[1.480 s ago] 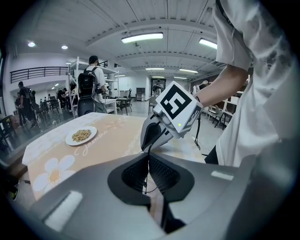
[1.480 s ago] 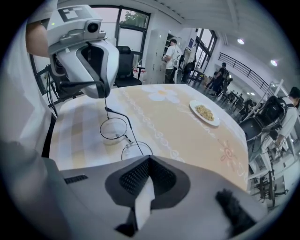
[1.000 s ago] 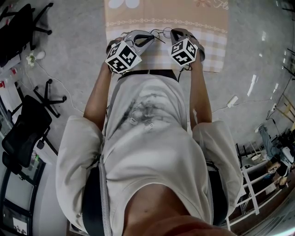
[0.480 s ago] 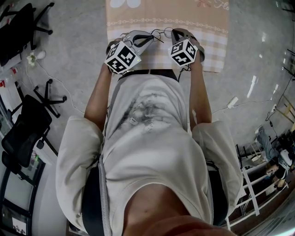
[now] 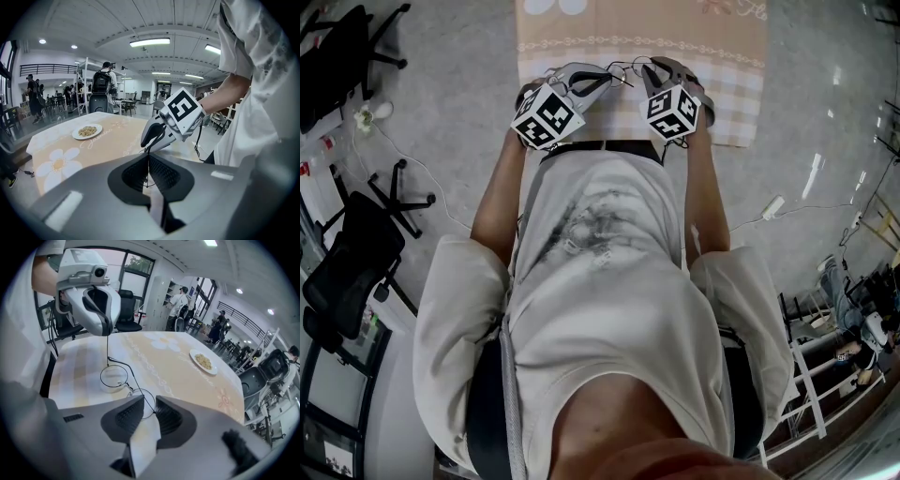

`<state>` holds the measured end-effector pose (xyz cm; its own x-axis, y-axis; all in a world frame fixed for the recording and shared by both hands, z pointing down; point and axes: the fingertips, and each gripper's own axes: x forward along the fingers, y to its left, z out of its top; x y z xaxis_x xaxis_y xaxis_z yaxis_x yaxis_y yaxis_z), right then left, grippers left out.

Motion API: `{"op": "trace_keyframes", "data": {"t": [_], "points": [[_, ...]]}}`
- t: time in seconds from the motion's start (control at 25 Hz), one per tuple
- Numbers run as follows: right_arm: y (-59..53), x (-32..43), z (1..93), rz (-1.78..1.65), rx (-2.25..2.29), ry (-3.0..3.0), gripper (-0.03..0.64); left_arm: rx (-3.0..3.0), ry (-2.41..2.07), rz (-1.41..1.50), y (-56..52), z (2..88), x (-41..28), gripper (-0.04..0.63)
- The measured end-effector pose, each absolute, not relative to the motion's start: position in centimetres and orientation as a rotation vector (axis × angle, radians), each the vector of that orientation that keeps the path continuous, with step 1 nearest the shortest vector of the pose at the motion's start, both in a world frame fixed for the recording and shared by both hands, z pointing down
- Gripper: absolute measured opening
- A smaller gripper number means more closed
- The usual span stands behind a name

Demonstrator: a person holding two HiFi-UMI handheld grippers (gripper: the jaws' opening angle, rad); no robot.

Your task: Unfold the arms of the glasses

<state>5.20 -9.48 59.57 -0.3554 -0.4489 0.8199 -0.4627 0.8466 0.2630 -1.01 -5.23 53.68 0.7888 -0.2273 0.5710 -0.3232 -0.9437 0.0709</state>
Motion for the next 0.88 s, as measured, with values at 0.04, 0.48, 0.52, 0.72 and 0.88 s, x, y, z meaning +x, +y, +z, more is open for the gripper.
{"op": "trace_keyframes", "data": {"t": [0.04, 0.48, 0.52, 0.72, 0.88], "points": [[-9.4, 5.0, 59.4, 0.012, 0.664, -2.001, 0.081, 2.813, -0.434, 0.866, -5.2, 53.7, -1.0, 0.014], [-9.0, 2.2, 58.4, -0.061, 0.586, -2.056, 0.104, 2.810, -0.420, 0.864, -5.0, 53.8, -1.0, 0.014], [-8.9, 2.0, 58.3, -0.065, 0.577, -2.060, 0.106, 2.810, -0.419, 0.864, -5.0, 53.8, -1.1, 0.014], [-8.7, 0.8, 58.3, -0.078, 0.529, -2.077, 0.117, 2.809, -0.414, 0.869, -4.9, 53.8, -1.2, 0.014], [-8.7, 0.4, 58.6, -0.086, 0.497, -2.071, 0.117, 2.811, -0.407, 0.879, -4.7, 53.9, -1.3, 0.014]]}}
